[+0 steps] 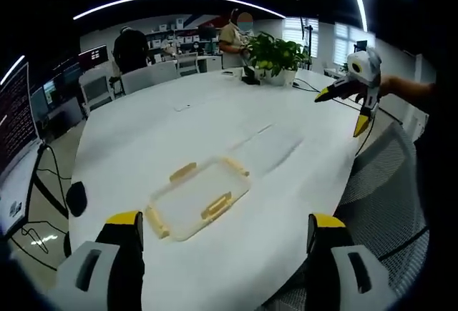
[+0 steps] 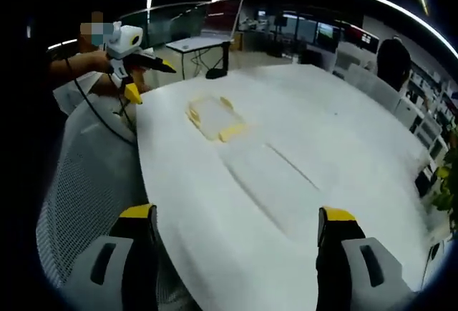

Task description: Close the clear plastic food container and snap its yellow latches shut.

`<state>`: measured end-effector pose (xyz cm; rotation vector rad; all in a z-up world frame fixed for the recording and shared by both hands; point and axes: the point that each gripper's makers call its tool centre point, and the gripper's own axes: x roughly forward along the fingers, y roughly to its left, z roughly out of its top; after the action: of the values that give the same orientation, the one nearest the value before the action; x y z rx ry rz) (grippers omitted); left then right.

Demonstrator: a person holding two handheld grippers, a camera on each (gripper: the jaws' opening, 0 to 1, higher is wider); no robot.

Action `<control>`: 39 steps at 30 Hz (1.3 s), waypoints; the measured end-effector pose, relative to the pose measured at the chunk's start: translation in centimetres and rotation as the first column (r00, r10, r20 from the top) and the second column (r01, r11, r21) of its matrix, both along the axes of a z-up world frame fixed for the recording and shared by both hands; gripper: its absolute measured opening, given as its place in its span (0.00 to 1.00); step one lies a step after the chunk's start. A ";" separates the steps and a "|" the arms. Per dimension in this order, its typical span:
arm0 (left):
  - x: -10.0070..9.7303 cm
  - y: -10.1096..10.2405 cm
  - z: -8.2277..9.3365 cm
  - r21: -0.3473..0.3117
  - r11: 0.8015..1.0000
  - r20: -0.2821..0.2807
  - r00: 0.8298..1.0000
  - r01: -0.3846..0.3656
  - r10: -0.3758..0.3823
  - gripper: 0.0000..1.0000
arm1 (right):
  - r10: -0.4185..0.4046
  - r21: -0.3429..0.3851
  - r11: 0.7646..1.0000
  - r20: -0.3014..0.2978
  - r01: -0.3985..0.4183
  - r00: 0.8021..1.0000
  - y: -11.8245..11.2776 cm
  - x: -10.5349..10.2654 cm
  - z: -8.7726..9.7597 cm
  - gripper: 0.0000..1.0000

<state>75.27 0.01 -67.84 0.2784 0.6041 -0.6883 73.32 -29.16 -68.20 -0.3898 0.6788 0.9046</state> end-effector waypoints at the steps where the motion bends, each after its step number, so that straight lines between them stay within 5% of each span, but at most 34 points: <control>1: 0.0 0.0 0.0 0.002 1.000 -0.001 1.000 0.004 -0.004 0.92 | 0.006 0.001 1.000 0.002 -0.006 1.000 0.2 0.1 0.1 0.90; 30: 2.6 0.9 -1.0 0.099 0.982 -0.028 0.987 0.163 -0.161 0.80 | 0.218 -0.073 0.973 -0.010 -0.218 0.976 4.4 3.0 0.2 0.79; 39: 3.4 1.5 -1.9 0.156 0.960 -0.046 0.972 0.234 -0.230 0.71 | 0.287 -0.104 0.952 -0.012 -0.287 0.958 6.0 3.9 -0.2 0.77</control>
<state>78.65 1.46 -69.73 0.4959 0.6609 -0.8723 77.20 -23.19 -68.43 -0.5946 0.6784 1.1462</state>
